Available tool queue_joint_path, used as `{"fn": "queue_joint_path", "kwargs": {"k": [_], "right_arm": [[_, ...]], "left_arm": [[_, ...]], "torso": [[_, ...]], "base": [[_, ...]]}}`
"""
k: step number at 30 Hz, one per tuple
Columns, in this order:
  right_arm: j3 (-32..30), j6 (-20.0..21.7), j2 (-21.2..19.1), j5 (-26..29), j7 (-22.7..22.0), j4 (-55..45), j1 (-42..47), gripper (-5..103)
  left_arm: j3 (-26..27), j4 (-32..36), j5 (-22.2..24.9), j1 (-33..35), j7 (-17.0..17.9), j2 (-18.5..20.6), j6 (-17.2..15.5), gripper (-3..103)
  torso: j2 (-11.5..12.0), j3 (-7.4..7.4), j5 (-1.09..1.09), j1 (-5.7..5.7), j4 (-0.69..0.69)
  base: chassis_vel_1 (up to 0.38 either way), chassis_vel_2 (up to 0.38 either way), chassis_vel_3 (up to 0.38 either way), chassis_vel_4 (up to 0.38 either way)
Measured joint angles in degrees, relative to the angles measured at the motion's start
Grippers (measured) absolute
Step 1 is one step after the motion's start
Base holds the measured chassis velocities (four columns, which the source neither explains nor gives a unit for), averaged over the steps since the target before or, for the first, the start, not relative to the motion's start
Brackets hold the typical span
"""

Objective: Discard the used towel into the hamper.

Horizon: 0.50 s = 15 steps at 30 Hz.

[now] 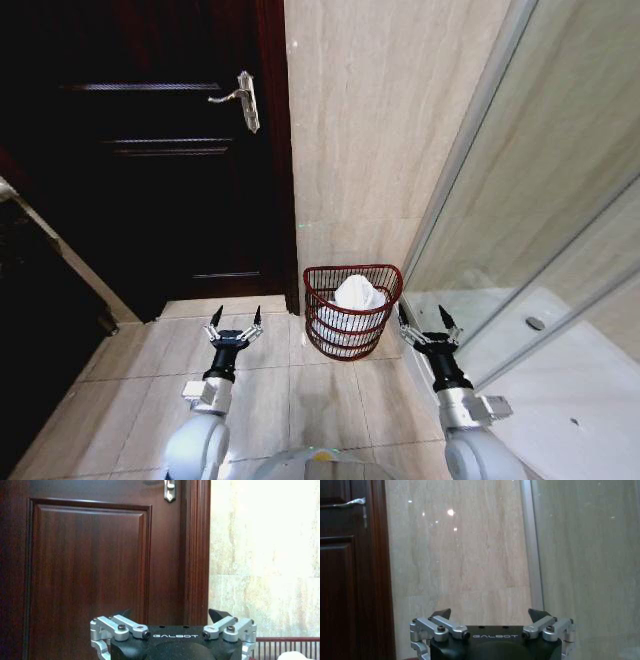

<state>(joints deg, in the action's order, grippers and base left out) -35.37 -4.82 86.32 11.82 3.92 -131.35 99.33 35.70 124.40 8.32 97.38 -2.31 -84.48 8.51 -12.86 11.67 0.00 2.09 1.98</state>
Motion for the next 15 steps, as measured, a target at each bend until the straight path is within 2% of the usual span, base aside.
{"fn": "queue_joint_path", "kwargs": {"k": [15], "right_arm": [[0.55, 1.23, 0.42, -0.48, -0.74, 0.07, -1.38, 100]], "left_arm": [[0.69, 1.14, 0.66, -0.15, -0.78, 0.7, -0.8, 100]], "torso": [[0.0, 0.0, 0.0, 0.0, 0.0]], "base": [[0.0, 0.0, 0.0, 0.0]]}}
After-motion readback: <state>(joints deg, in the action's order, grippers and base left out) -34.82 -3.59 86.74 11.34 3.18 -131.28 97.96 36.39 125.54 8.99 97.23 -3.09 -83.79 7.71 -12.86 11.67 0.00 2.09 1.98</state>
